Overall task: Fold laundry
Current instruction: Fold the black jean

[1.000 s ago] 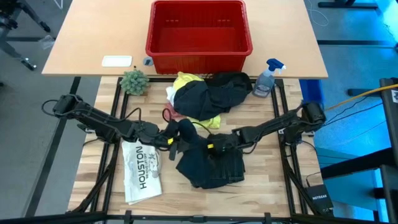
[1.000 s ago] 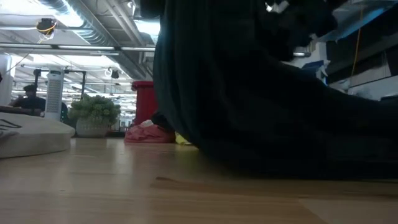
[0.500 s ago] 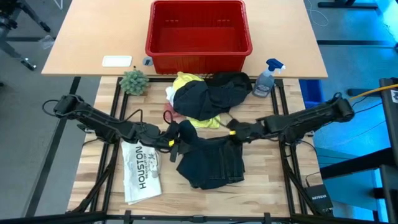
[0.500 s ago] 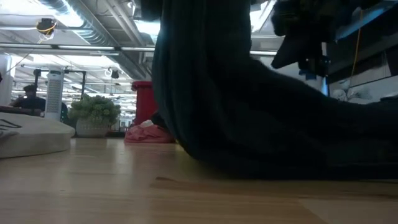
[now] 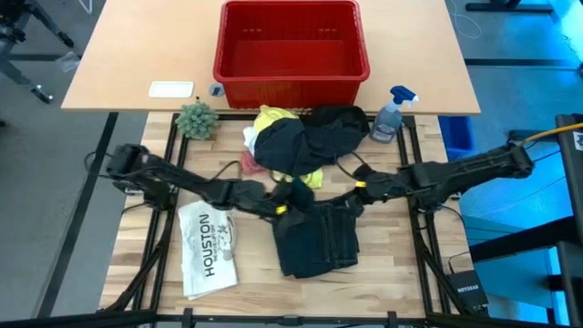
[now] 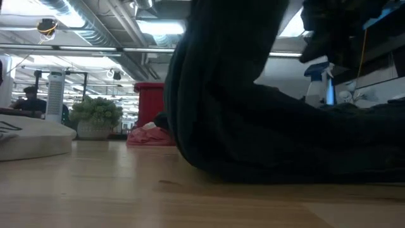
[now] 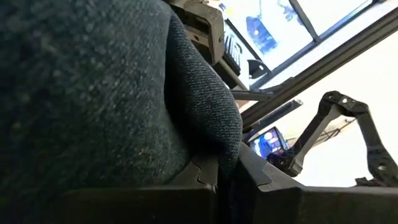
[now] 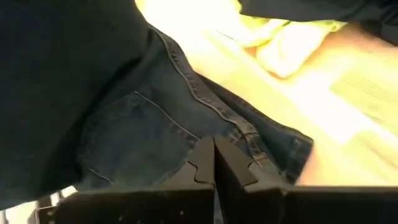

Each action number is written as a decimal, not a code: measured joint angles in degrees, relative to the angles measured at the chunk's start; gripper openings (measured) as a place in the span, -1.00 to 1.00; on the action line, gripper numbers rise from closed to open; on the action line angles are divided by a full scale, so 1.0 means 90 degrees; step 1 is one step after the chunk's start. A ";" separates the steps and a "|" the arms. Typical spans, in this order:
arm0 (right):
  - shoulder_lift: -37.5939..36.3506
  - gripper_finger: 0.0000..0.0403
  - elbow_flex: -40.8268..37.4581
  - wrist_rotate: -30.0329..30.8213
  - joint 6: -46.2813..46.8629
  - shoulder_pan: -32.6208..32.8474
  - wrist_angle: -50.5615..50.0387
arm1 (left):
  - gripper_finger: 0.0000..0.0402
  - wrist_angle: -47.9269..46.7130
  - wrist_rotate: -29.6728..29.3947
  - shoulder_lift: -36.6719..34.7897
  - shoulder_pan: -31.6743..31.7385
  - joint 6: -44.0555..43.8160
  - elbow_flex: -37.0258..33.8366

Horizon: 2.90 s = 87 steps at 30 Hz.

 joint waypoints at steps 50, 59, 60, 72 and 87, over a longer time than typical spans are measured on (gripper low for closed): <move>-0.1082 -1.00 0.0000 0.0802 0.0198 0.0002 -0.2446 | -0.04 0.0714 0.1615 0.3261 0.0721 -0.0016 0.3126; -0.1647 -1.00 0.0000 0.1202 0.0476 0.0002 -0.2661 | 0.05 0.0687 0.1772 0.3261 0.0721 0.0136 0.3128; -0.1703 -1.00 0.0000 0.1251 0.0478 0.0002 -0.2645 | 0.04 0.0682 0.1741 0.3261 0.0721 0.0159 0.3128; -0.1653 -1.00 0.0009 0.0081 -0.0870 0.0002 -0.0319 | 0.04 0.0653 0.1445 0.3261 0.0727 0.0291 0.3128; -0.0393 -1.00 0.0000 -0.1206 -0.0457 0.0642 -0.2004 | 0.03 0.0686 0.2965 0.3212 0.0800 -0.0541 0.3133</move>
